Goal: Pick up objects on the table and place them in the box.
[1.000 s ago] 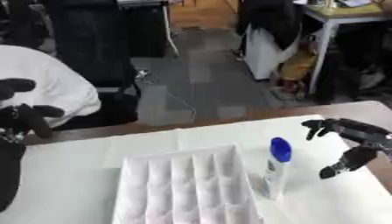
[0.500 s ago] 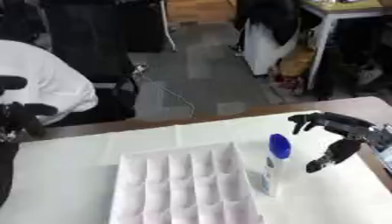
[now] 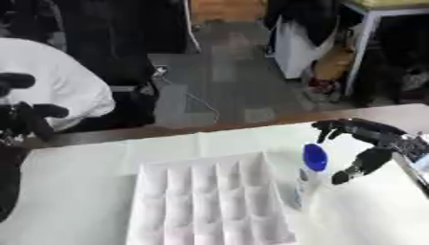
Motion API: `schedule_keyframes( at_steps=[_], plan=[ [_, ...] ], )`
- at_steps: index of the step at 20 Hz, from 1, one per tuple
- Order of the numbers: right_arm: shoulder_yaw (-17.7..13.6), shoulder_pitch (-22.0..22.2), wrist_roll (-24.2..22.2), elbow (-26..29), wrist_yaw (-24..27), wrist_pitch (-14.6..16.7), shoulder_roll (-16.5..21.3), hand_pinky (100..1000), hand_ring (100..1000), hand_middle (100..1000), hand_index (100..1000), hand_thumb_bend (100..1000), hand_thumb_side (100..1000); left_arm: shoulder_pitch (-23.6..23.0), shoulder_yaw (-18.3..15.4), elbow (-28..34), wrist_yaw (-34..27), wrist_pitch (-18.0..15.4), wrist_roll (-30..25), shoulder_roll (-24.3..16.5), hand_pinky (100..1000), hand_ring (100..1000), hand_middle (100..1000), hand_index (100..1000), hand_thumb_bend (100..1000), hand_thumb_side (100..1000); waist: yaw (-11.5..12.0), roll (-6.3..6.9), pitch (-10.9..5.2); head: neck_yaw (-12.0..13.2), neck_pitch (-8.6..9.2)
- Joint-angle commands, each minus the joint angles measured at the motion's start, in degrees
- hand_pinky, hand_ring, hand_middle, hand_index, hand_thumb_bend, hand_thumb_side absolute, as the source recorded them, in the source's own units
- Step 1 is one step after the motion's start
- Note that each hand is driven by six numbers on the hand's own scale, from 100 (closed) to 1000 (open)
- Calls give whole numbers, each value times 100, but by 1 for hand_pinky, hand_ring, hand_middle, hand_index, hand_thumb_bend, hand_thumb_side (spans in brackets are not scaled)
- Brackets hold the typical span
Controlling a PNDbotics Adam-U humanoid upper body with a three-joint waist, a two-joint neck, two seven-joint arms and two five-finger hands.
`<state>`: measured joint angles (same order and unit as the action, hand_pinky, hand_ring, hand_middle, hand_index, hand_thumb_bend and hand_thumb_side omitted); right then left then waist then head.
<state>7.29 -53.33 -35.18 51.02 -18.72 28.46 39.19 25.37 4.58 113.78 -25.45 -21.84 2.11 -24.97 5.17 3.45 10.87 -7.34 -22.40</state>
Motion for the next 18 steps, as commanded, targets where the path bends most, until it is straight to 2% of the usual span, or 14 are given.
schedule_keyframes(
  at_steps=[1,8,18],
  plan=[
    [-38,-76,-198,70,75,155,64,828,975,680,1000,1000,478,101,-19,81,-37,-7,-36,-19,662,417,721,746,485,853,27,-9,-60,12,95],
    [-88,-47,-255,-48,323,207,-26,820,980,665,1000,1000,477,150,-21,81,-53,-9,-51,6,662,416,721,745,485,854,77,8,3,93,125],
    [-56,27,-517,-89,626,201,-34,814,979,657,1000,1000,493,179,-20,81,-72,-13,-59,3,664,419,723,746,484,853,103,-13,-4,166,88]
  ],
)
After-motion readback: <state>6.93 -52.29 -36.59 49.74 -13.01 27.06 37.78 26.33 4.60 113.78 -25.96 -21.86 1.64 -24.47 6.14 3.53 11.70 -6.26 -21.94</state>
